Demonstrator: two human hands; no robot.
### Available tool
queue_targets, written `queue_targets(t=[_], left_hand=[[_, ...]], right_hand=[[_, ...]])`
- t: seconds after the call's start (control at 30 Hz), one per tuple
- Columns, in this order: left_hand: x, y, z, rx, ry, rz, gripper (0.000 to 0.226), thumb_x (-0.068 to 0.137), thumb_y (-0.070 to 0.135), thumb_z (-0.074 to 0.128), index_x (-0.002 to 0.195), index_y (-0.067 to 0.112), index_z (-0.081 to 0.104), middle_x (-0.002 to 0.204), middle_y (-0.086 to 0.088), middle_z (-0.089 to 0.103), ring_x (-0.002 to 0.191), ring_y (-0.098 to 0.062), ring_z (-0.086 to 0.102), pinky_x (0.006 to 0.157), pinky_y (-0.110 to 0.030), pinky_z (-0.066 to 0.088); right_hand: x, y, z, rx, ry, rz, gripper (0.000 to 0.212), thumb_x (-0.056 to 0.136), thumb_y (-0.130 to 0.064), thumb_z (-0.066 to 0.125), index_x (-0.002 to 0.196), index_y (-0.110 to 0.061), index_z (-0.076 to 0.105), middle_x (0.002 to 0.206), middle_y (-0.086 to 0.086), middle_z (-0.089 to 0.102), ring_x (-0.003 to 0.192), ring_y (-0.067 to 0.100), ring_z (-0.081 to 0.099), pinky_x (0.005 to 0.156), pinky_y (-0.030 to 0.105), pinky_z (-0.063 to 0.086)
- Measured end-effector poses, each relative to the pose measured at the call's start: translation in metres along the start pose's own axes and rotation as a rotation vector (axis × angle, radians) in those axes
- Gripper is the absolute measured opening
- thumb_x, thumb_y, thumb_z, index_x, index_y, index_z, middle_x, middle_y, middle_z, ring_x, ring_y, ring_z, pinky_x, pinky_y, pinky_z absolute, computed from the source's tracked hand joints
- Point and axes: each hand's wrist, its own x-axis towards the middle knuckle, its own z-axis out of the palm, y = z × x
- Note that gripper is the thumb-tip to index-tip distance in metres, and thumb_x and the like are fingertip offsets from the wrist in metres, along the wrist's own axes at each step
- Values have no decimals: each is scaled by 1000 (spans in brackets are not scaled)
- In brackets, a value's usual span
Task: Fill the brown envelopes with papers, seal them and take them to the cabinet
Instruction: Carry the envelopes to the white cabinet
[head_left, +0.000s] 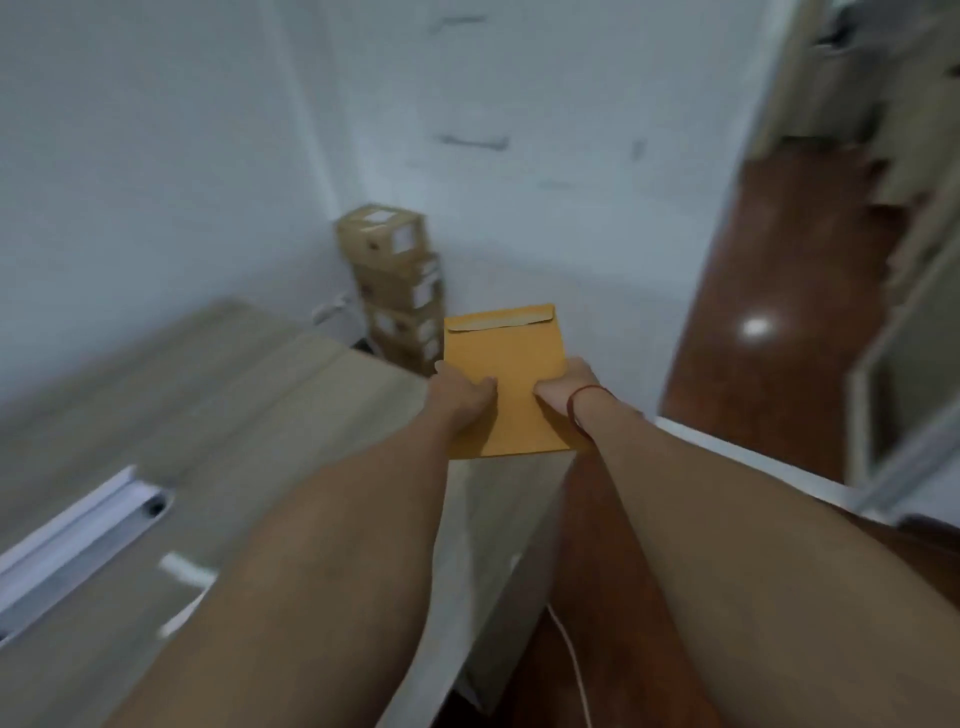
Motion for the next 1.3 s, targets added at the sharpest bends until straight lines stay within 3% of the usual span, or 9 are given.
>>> queue_targets(t=[0.13, 0.27, 0.37, 0.47, 0.6, 0.73, 0.93, 1.07, 1.3], left_hand=[[-11, 109, 116, 56, -169, 215, 84, 90, 49, 56, 147, 0, 17, 148, -18, 34, 132, -37, 40, 104, -43, 39], [-47, 212, 232, 110, -303, 342, 84, 90, 47, 55, 147, 0, 15, 149, -18, 32, 134, -37, 38, 107, -45, 37], [-77, 289, 328, 139, -395, 409, 79, 88, 49, 57, 144, 1, 26, 145, -15, 40, 127, -37, 46, 102, -44, 43], [-129, 355, 419, 146, -514, 488, 75, 87, 45, 58, 143, 4, 28, 142, -14, 42, 126, -36, 47, 99, -42, 43], [-209, 422, 530, 183, -686, 614, 73, 85, 43, 59, 141, 4, 34, 141, -14, 47, 124, -34, 50, 95, -37, 46], [-302, 479, 628, 267, -855, 711, 78, 86, 43, 56, 145, 4, 24, 145, -16, 38, 127, -36, 46, 97, -43, 45], [-425, 550, 764, 298, -988, 848, 72, 90, 39, 54, 145, 5, 22, 144, -14, 38, 123, -32, 49, 82, -34, 41], [-481, 601, 852, 313, -1029, 856, 77, 89, 41, 53, 148, 7, 18, 148, -14, 35, 126, -33, 47, 92, -38, 44], [-542, 684, 980, 374, -1040, 867, 68, 91, 41, 53, 143, 7, 26, 142, -14, 40, 124, -34, 48, 92, -39, 44]], right_hand=[[5, 57, -141, 52, 280, 86, 30, 83, -15, 57, 111, -7, 65, 107, 10, 67, 99, 30, 63, 79, 31, 49], [-2, 122, -270, 120, 489, 179, 34, 85, -15, 58, 117, -3, 61, 115, 14, 65, 105, 32, 62, 76, 31, 44], [-16, 174, -370, 177, 622, 247, 25, 85, -15, 56, 108, -5, 58, 107, 13, 63, 95, 31, 60, 76, 34, 47], [-43, 229, -465, 193, 715, 328, 20, 88, -15, 53, 106, -8, 55, 100, 10, 58, 89, 29, 54, 76, 33, 43], [-95, 302, -570, 233, 867, 437, 32, 86, -17, 54, 116, -6, 56, 109, 12, 60, 101, 32, 58, 82, 36, 45], [-159, 373, -660, 316, 1027, 521, 28, 88, -16, 53, 114, -7, 56, 106, 12, 57, 94, 29, 54, 81, 35, 44], [-232, 470, -791, 376, 1176, 624, 34, 90, -18, 56, 121, -6, 50, 106, 9, 52, 102, 30, 53, 83, 37, 43], [-251, 528, -882, 381, 1220, 673, 34, 90, -19, 57, 120, -4, 51, 113, 13, 55, 94, 29, 50, 80, 36, 43], [-256, 608, -1016, 441, 1228, 710, 33, 91, -16, 54, 121, -4, 51, 109, 12, 54, 93, 28, 49, 82, 38, 43]])
